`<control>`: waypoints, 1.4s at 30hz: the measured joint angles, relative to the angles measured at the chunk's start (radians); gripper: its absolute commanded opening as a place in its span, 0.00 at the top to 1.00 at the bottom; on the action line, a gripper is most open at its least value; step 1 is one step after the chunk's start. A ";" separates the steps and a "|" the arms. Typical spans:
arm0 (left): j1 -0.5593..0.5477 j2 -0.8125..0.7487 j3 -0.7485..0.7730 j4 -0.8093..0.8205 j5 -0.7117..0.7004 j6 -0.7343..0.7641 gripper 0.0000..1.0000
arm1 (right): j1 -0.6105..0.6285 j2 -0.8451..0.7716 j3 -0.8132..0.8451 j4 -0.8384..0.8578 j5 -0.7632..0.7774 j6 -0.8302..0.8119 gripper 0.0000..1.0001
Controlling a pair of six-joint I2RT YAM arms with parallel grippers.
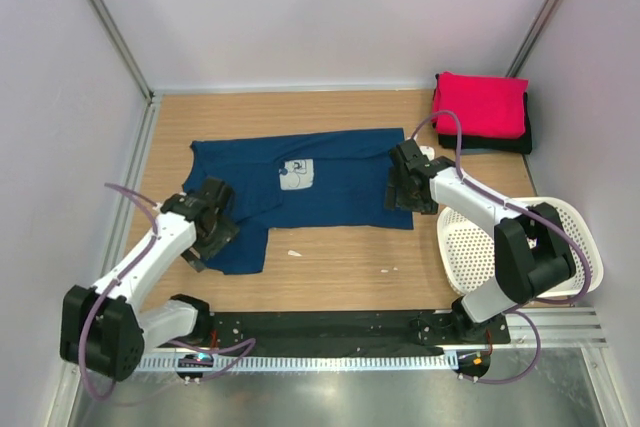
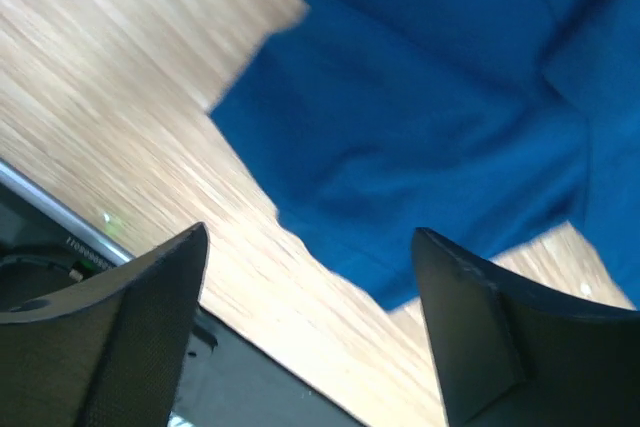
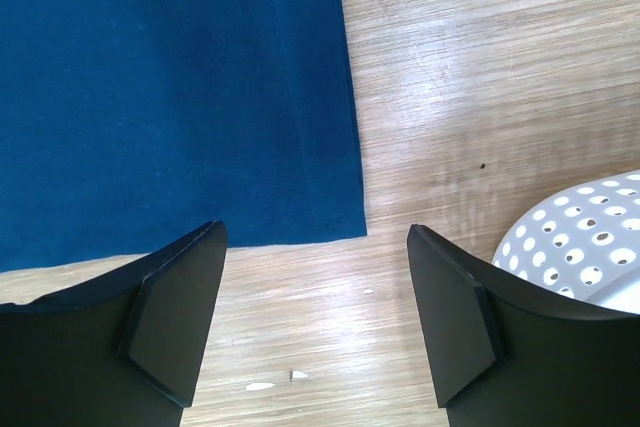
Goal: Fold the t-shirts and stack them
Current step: Fold the tshirt
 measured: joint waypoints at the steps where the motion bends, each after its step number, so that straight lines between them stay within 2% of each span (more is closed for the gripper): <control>1: 0.027 -0.017 -0.023 0.015 0.001 0.002 0.21 | 0.000 0.000 0.000 0.000 0.000 0.000 0.21; 5: 0.229 -0.119 -0.141 0.060 0.042 0.028 0.29 | -0.003 0.000 0.000 0.000 -0.008 -0.002 0.21; 7: 0.286 -0.147 -0.182 0.076 0.053 0.039 0.32 | -0.007 0.000 -0.001 0.000 -0.013 -0.001 0.21; 16: 0.305 -0.109 -0.267 0.221 0.163 0.069 0.48 | -0.128 -0.012 -0.020 0.019 -0.046 0.031 0.21; 17: 0.305 -0.105 -0.272 0.237 0.169 0.069 0.56 | -0.136 -0.023 -0.022 0.023 -0.049 0.037 0.22; 19: 0.305 -0.104 -0.286 0.260 0.177 0.066 0.63 | -0.144 -0.046 -0.036 0.035 -0.059 0.051 0.24; 20: 0.306 -0.105 -0.290 0.262 0.181 0.063 0.73 | -0.144 -0.053 -0.046 0.040 -0.069 0.061 0.26; 22: 0.307 -0.112 -0.297 0.272 0.185 0.061 0.84 | -0.144 -0.061 -0.068 0.056 -0.090 0.077 0.29; 23: 0.307 -0.116 -0.300 0.274 0.187 0.059 0.96 | -0.143 -0.060 -0.076 0.061 -0.101 0.084 0.32; 24: 0.307 -0.120 -0.303 0.278 0.187 0.057 1.00 | -0.142 -0.060 -0.085 0.066 -0.117 0.092 0.33; 29: 0.307 -0.128 -0.306 0.288 0.176 0.064 1.00 | -0.132 -0.042 -0.077 0.055 -0.130 0.096 0.34; 36: 0.311 -0.079 -0.280 0.304 0.137 0.086 1.00 | -0.079 -0.011 0.048 0.022 -0.108 0.087 0.33; 42: 0.384 0.003 -0.215 0.312 0.103 0.142 1.00 | -0.008 0.067 0.074 -0.002 -0.074 0.097 0.34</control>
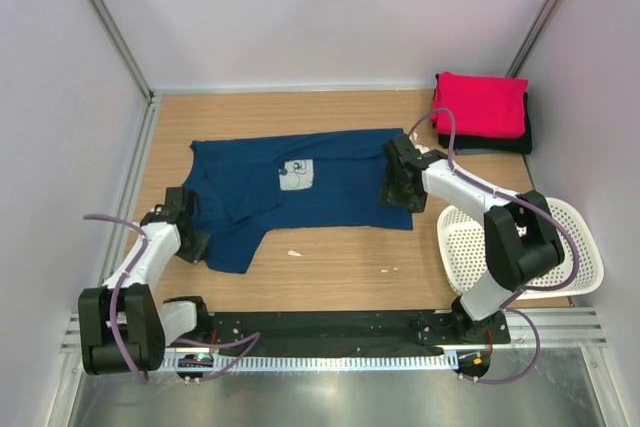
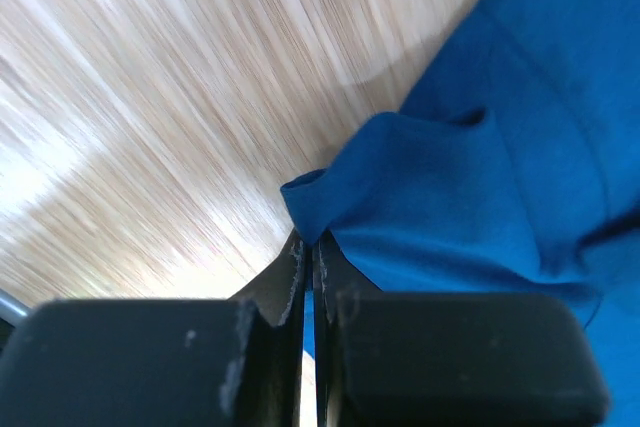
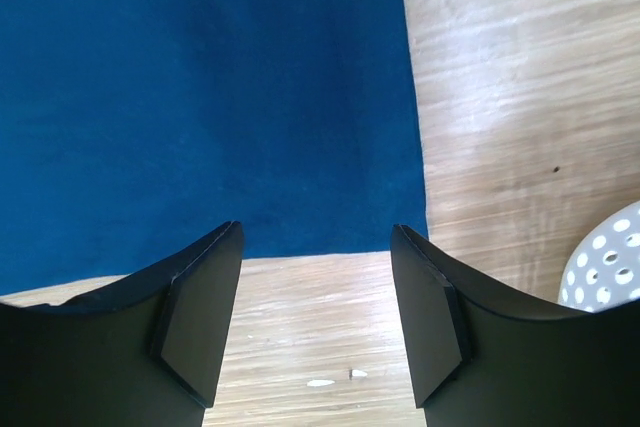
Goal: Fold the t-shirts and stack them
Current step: Fold the tshirt
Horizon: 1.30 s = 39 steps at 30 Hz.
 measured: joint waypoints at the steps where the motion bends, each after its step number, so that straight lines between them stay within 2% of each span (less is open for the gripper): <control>1: 0.015 -0.002 0.004 -0.001 -0.003 0.007 1.00 | 0.008 0.016 0.000 -0.011 0.007 0.007 0.34; 9: 0.052 -0.068 0.005 -0.017 -0.010 0.037 1.00 | 0.020 0.029 -0.056 -0.032 0.039 0.034 0.38; 21: 0.052 -0.068 0.005 -0.019 -0.002 0.047 1.00 | 0.020 0.042 -0.118 -0.034 0.026 0.055 0.44; 25: 0.052 -0.069 0.005 -0.022 -0.001 0.048 1.00 | 0.020 0.044 -0.120 -0.026 0.019 0.055 0.58; 29: 0.052 -0.076 0.025 -0.045 0.002 0.055 1.00 | 0.020 0.049 -0.120 -0.008 0.013 0.055 0.82; 32: 0.052 -0.094 0.060 -0.066 0.001 0.063 1.00 | 0.021 0.050 -0.120 -0.001 0.012 0.058 0.92; 36: 0.052 -0.113 0.121 -0.084 0.003 0.084 1.00 | 0.021 0.050 -0.113 -0.009 0.014 0.055 0.98; 39: 0.052 -0.112 0.175 -0.099 0.013 0.114 1.00 | 0.021 0.050 -0.077 -0.043 0.015 0.043 0.98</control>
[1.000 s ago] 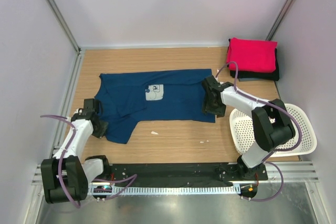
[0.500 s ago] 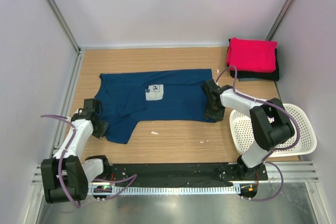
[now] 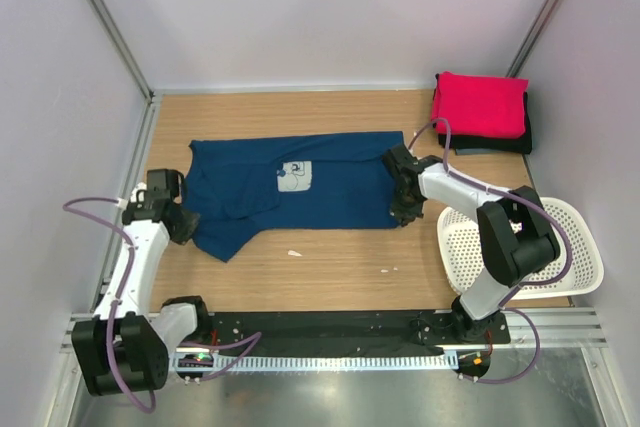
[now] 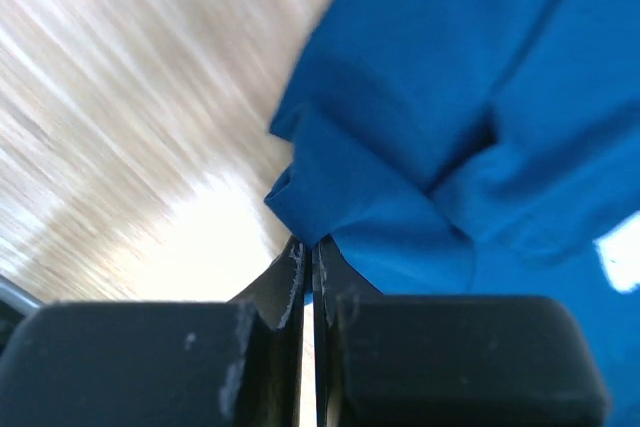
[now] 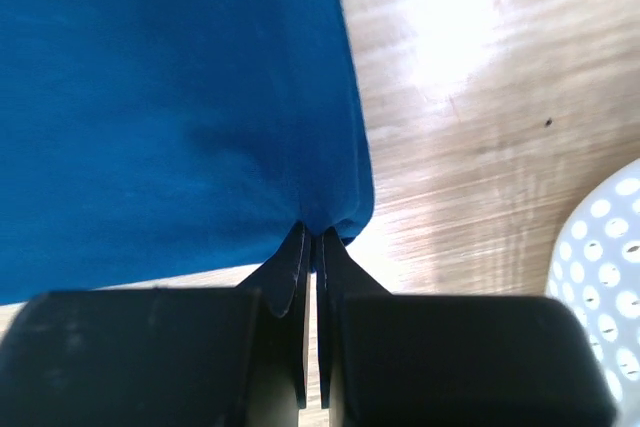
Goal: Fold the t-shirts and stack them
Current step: Fold the tshirt
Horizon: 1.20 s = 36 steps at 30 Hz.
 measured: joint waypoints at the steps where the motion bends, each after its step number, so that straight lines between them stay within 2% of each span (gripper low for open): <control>1: 0.000 0.000 0.020 -0.005 0.002 0.014 1.00 | 0.000 0.000 0.020 -0.011 0.002 -0.009 0.98; 10: 0.000 0.061 0.269 -0.007 0.041 0.132 1.00 | -0.053 0.020 0.203 -0.047 0.014 -0.104 0.99; 25: -0.088 0.454 0.563 0.124 0.148 0.472 1.00 | -0.110 0.154 0.335 -0.036 0.024 -0.243 0.99; 36: -0.154 0.621 0.721 0.158 0.160 0.653 1.00 | -0.134 0.254 0.462 -0.022 0.047 -0.277 0.98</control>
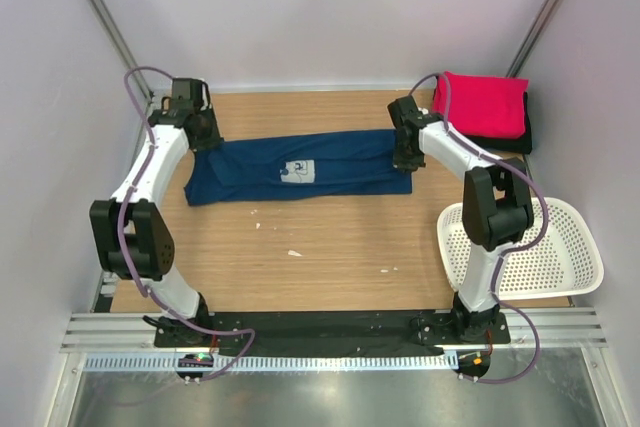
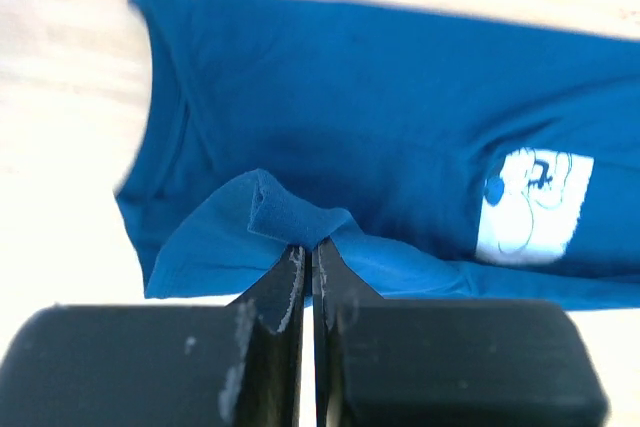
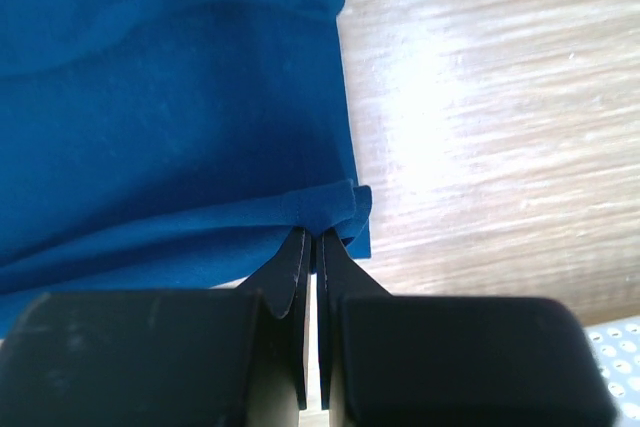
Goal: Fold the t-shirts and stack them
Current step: Fold the tshirt
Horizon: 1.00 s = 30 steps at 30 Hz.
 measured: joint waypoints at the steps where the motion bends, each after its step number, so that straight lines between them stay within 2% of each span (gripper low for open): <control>1: -0.008 0.017 0.022 0.004 -0.004 0.022 1.00 | -0.002 0.007 0.008 0.001 0.002 -0.001 0.99; 11: -0.031 0.166 0.201 0.023 -0.037 0.101 1.00 | -0.017 0.050 0.060 -0.012 0.008 -0.005 0.98; 19: -0.031 0.256 0.257 0.023 -0.042 0.105 1.00 | -0.023 0.087 0.140 -0.017 0.008 -0.005 0.98; 30: -0.031 0.343 0.338 0.027 -0.041 0.127 1.00 | -0.029 0.139 0.148 -0.025 0.003 -0.005 0.98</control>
